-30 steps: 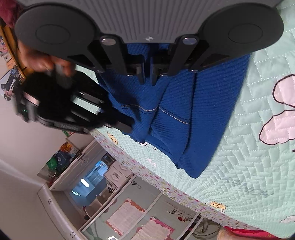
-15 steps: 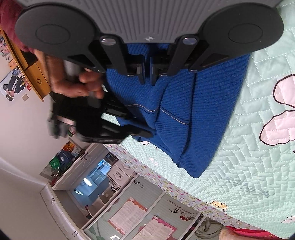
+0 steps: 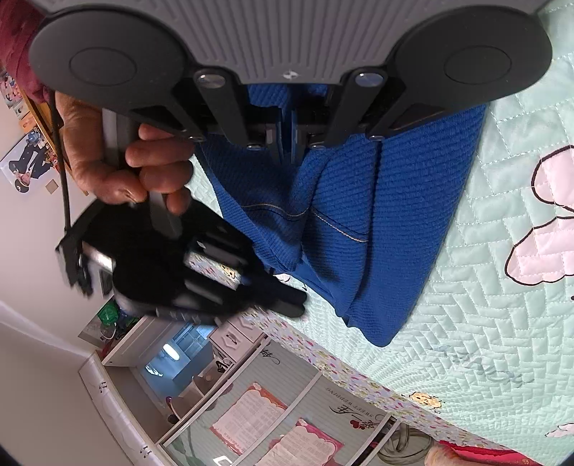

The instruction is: Fold clothes

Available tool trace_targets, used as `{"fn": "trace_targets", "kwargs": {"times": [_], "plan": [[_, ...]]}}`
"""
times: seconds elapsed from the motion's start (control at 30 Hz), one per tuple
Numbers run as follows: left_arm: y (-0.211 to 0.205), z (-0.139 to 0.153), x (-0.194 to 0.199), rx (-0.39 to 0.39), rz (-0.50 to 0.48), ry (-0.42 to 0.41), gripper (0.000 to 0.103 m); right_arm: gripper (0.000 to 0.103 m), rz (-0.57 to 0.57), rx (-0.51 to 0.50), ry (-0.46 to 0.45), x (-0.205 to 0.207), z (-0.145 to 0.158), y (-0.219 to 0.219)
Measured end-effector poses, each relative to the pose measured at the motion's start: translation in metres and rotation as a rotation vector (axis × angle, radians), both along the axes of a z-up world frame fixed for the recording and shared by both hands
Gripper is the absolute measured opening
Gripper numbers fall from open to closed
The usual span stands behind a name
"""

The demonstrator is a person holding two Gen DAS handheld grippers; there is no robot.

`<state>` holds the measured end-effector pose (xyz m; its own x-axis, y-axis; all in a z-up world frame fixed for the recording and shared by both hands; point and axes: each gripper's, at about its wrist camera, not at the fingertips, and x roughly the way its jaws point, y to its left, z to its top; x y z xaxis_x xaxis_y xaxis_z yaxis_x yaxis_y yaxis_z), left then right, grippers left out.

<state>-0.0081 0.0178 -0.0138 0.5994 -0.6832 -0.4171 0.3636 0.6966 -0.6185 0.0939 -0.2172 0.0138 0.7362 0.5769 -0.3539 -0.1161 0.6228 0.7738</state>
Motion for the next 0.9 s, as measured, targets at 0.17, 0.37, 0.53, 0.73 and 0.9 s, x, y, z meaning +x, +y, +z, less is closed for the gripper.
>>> {"fn": "trace_targets", "kwargs": {"times": [0.17, 0.37, 0.53, 0.73, 0.9], "plan": [[0.002, 0.0, 0.0, -0.01, -0.001, 0.006, 0.007, 0.006, 0.035, -0.066, -0.004, 0.013, 0.005, 0.02], [0.004, -0.001, 0.0, -0.025, 0.001, 0.012, 0.007, 0.039, 0.025, -0.194, 0.002, 0.015, 0.004, 0.025], [0.005, 0.002, -0.001, -0.034, 0.007, 0.008, 0.007, 0.039, 0.024, -0.313, 0.01, 0.017, 0.003, 0.031], [0.009, 0.002, -0.001, -0.063, 0.008, 0.015, 0.007, 0.035, 0.018, -0.403, 0.023, 0.017, 0.0, 0.034], [0.009, 0.003, 0.001, -0.071, 0.008, 0.02, 0.007, 0.009, -0.02, -0.367, 0.039, 0.012, -0.003, 0.027]]}}
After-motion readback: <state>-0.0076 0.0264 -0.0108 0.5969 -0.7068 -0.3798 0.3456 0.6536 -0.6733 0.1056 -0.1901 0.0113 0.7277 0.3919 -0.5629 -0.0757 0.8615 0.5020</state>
